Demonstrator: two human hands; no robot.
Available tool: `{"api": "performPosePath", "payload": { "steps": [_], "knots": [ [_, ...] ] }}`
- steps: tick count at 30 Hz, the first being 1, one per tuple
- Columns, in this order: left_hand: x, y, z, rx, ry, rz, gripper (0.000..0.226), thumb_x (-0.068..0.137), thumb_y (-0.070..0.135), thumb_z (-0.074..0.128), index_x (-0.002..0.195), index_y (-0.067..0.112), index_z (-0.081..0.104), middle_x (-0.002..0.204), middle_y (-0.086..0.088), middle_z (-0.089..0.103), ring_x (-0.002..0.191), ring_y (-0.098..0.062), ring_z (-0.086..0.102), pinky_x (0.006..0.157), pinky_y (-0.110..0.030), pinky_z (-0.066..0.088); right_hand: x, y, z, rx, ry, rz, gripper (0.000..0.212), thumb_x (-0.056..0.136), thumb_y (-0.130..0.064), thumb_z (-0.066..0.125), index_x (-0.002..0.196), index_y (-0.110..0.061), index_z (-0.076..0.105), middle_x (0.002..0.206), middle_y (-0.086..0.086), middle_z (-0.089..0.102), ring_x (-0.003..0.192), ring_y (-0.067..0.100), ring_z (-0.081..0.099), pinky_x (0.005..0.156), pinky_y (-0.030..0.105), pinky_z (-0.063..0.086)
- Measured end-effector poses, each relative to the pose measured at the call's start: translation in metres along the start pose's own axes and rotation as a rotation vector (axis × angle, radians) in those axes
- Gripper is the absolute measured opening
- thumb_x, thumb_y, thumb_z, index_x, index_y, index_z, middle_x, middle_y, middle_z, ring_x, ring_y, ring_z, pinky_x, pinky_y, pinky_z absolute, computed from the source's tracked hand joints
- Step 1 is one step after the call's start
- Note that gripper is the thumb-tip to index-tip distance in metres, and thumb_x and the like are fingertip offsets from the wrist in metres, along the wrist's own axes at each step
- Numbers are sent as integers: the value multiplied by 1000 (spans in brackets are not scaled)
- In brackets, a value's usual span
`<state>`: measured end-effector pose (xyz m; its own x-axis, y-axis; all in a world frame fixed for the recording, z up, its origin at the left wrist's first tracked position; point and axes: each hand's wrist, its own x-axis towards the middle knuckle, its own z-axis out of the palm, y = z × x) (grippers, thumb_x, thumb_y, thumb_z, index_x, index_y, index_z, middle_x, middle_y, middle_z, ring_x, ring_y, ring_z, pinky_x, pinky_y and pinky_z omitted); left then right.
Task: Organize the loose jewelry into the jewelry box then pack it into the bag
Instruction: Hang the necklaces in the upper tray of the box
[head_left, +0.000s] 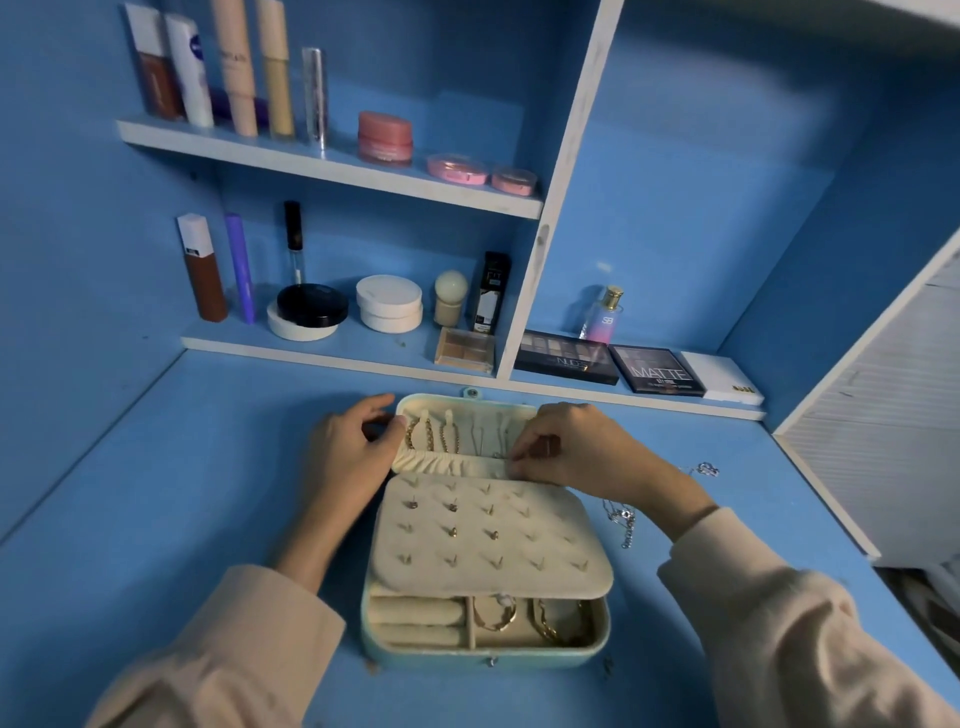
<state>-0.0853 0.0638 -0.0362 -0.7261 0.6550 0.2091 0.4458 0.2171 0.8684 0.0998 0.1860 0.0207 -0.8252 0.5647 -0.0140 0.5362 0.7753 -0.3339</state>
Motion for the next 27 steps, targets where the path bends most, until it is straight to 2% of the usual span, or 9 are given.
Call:
{"api": "performPosePath", "payload": {
  "steps": [4,8,12,15,17,19,22,24,27],
  "knots": [
    [0,0,-1,6,3,4,34,88,20,64,121,14,63,108,-4,70,88,-9,56,76,-22,40,4,2,2,42,-9,-13,9,81,-17,70,88,-20,75,83,-13,59,83,11,56,80,31,51],
    [0,0,-1,0,11,6,35,88,21,64,122,15,63,108,-3,69,86,-7,55,67,-18,39,3,2,4,3,40,-51,11,84,-10,61,85,-14,71,80,-12,57,75,10,54,73,30,48],
    [1,-1,-1,2,5,5,35,88,21,64,123,16,62,109,-2,69,85,-5,55,60,-6,34,-1,7,-8,116,185,-31,17,81,2,57,78,-11,68,72,-17,57,66,-1,53,64,12,39],
    [1,-2,0,14,1,12,35,88,20,64,122,15,63,110,-3,69,86,-6,56,60,-6,34,-6,6,-22,126,302,-22,17,80,3,60,77,-10,69,71,-13,60,65,0,55,60,7,38],
    [1,-2,0,36,6,8,34,88,20,64,121,13,64,110,-5,69,89,-10,57,64,-12,40,-7,6,-27,110,327,-28,13,80,1,62,78,-10,69,72,-5,62,66,6,55,60,8,39],
    [2,-4,2,110,31,20,35,87,24,64,119,9,65,115,-9,66,103,-21,57,83,-27,46,-5,6,-24,47,299,-40,13,81,-2,63,80,-12,71,77,-1,63,67,11,55,62,14,42],
    [1,-5,4,226,16,49,33,89,29,63,109,4,70,121,-9,62,114,-32,46,94,-34,37,-4,12,-15,-18,279,-29,15,85,-6,61,89,-15,72,79,-4,58,68,10,52,68,29,47],
    [1,-6,4,244,-32,52,31,90,27,61,105,3,71,121,-8,61,114,-32,44,92,-32,34,-6,16,-12,-26,257,11,17,87,-7,59,94,-15,72,83,-4,60,71,11,53,69,28,48],
    [4,-8,4,173,-44,45,29,90,23,61,109,3,69,121,-7,62,116,-31,47,92,-30,37,-9,18,-7,-4,164,47,15,88,-10,60,94,-17,72,87,-6,61,71,5,52,68,16,43]
  ]
}}
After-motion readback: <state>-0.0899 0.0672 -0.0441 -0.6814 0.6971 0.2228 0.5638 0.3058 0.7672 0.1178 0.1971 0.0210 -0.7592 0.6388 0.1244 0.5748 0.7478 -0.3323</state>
